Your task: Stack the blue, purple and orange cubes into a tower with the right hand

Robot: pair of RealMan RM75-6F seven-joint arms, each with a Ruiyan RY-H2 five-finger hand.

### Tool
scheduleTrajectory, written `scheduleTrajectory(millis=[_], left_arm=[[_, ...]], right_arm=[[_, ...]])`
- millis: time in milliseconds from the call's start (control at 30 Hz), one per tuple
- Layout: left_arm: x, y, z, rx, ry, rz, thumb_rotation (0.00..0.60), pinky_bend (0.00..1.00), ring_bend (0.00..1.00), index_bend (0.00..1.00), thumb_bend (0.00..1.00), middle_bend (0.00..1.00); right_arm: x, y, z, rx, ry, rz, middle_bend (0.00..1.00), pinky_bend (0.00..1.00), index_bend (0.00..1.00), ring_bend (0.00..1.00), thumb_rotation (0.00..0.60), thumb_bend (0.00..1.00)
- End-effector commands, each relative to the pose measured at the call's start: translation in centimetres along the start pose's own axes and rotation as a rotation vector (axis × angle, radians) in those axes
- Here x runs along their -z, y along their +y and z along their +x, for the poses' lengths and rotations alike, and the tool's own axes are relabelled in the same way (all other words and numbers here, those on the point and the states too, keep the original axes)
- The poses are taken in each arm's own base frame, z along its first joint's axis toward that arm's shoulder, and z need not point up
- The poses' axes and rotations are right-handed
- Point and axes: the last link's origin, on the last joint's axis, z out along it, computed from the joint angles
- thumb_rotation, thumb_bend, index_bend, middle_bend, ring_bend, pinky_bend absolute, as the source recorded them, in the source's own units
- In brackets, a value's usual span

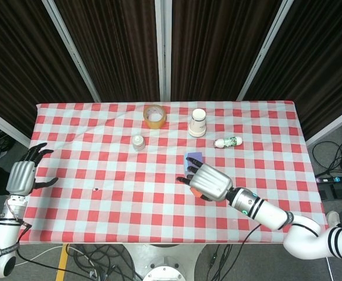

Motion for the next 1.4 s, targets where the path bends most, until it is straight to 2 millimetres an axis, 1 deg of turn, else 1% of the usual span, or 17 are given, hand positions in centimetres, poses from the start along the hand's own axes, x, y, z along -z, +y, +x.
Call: scheduleTrajectory(millis=[33, 133, 233, 367, 467, 633, 800, 1067, 1400], left_arm=[[0.0, 0.0, 0.1, 0.006, 0.002, 0.000, 0.600, 0.29, 0.16, 0.31, 0.11, 0.24], [0.0, 0.0, 0.2, 0.009, 0.004, -0.001, 0.600, 0.29, 0.16, 0.31, 0.11, 0.24], [0.0, 0.1, 0.2, 0.011, 0.003, -0.002, 0.600, 0.29, 0.16, 0.31, 0.11, 0.24], [0.0, 0.1, 0.2, 0.011, 0.002, -0.005, 0.600, 0.29, 0.16, 0.31, 0.11, 0.24], [0.0, 0.2, 0.1, 0.010, -0.001, -0.008, 0.600, 0.29, 0.16, 0.31, 0.11, 0.24], [0.0, 0.1, 0.1, 0.012, -0.004, -0.006, 0.600, 0.29, 0.16, 0.31, 0.11, 0.24], [0.0, 0.0, 0.1, 0.015, -0.004, 0.000, 0.600, 0.29, 0.16, 0.31, 0.11, 0.24], [0.0, -0.1, 0.1, 0.020, -0.005, 0.001, 0.600, 0.29, 0.16, 0.31, 0.11, 0.24], [0.0, -0.1, 0.1, 0.019, -0.005, 0.001, 0.600, 0.29, 0.16, 0.31, 0.11, 0.24]], right_arm=[[-1.6, 0.6, 3.7, 0.028, 0.055, -0.052, 0.55, 0.10, 0.21, 0.26, 0.600, 0.14], [-3.3, 1.3, 4.8, 0.029, 0.037, -0.103, 0.55, 0.09, 0.21, 0.26, 0.600, 0.14], [-5.0, 1.8, 5.3, 0.030, 0.013, -0.144, 0.55, 0.09, 0.21, 0.26, 0.600, 0.15], [-7.4, 1.6, 5.7, 0.028, -0.024, -0.202, 0.55, 0.09, 0.21, 0.26, 0.600, 0.15], [-8.8, 1.6, 5.7, 0.040, -0.068, -0.247, 0.55, 0.09, 0.21, 0.26, 0.600, 0.15], [-10.2, 1.5, 5.6, 0.033, -0.176, -0.329, 0.55, 0.09, 0.21, 0.26, 0.600, 0.15], [-10.9, 1.5, 5.3, 0.051, -0.234, -0.396, 0.55, 0.09, 0.21, 0.26, 0.600, 0.15], [-11.1, 1.6, 4.7, 0.042, -0.306, -0.500, 0.56, 0.09, 0.21, 0.26, 0.600, 0.16], [-11.0, 1.6, 3.7, 0.011, -0.320, -0.529, 0.56, 0.09, 0.21, 0.27, 0.600, 0.16]])
